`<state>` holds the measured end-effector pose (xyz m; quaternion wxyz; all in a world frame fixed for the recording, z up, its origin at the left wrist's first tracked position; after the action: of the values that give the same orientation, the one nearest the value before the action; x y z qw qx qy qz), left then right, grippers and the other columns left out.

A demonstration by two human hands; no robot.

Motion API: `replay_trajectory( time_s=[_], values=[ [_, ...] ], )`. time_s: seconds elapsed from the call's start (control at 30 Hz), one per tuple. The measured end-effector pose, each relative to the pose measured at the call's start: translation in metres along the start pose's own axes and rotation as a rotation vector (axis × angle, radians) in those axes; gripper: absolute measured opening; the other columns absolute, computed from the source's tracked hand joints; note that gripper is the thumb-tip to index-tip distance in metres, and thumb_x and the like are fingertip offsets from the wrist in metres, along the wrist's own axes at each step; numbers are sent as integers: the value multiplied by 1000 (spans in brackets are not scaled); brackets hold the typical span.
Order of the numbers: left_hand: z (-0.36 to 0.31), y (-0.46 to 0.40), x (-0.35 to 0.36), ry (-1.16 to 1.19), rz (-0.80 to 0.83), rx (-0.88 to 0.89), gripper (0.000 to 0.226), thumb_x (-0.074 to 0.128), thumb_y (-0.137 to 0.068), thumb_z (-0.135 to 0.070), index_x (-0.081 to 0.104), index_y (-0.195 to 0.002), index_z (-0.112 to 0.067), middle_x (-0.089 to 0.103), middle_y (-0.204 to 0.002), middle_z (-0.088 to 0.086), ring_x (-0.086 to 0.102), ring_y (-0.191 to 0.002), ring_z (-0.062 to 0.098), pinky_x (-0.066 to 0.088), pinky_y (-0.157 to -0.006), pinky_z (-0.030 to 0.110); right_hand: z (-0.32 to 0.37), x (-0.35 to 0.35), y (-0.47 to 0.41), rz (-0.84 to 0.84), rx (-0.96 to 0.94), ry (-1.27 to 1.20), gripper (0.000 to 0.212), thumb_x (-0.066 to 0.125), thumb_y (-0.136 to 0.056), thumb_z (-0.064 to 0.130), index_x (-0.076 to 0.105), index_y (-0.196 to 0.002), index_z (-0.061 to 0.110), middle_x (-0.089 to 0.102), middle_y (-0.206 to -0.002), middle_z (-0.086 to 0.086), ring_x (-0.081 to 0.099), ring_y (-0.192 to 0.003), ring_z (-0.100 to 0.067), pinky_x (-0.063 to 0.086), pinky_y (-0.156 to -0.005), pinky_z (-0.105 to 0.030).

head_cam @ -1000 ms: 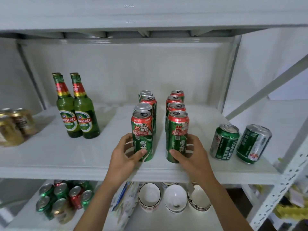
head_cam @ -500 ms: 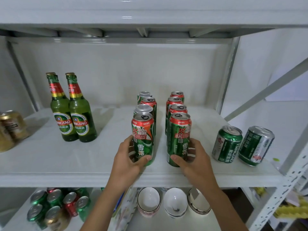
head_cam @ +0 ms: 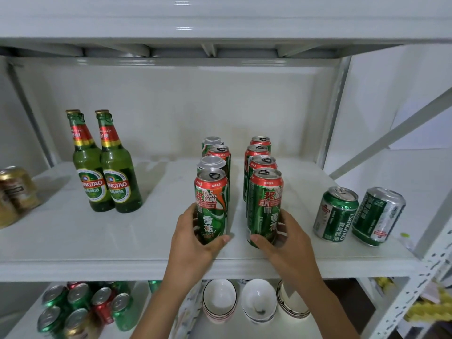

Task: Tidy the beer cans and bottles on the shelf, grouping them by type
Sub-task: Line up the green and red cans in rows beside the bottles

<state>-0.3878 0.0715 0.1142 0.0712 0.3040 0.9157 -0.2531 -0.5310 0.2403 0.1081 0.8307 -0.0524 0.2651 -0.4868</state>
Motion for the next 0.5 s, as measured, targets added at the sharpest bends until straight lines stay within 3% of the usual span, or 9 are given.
replay_trajectory(
  time_s=[0.17,0.27,0.4,0.5],
  values=[
    [-6,0,7,-75,-59,25,74,93,-70,-34,43,-119,-57,63,-121,-15,60,-107,-5,44,-83,7,1,1,1,15,-6,64,52,85,-73,51,54,-115,55,71,-109,27,69,-98,3,59,-89,-32],
    [-9,3,9,-81,-105,26,66,94,-70,-26,48,-109,-53,64,-105,-26,61,-93,-17,43,-72,-2,3,2,2,-6,-10,90,48,84,-75,52,52,-111,58,69,-107,30,68,-98,3,57,-87,-29],
    [-11,4,-3,-109,-133,24,65,95,-68,-24,51,-111,-44,61,-97,-34,58,-86,-26,42,-68,-5,2,2,1,-5,-7,113,45,83,-76,51,51,-105,60,70,-105,28,68,-99,-2,56,-86,-30],
    [-1,-3,-28,-149,-185,-7,64,95,-67,-23,58,-117,-36,66,-100,-29,63,-88,-19,46,-73,1,1,1,1,-4,6,117,48,83,-76,51,55,-114,53,72,-108,25,69,-100,-3,56,-89,-32]
  ],
)
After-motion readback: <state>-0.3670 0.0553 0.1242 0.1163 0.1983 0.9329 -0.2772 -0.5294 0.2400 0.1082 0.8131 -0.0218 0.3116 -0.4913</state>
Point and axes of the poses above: each hand's wrist, its own y-axis away from the middle knuckle, its own x-axis out of the palm, z = x × y, the point moved 1 cm from there along -y, towards the middle knuckle
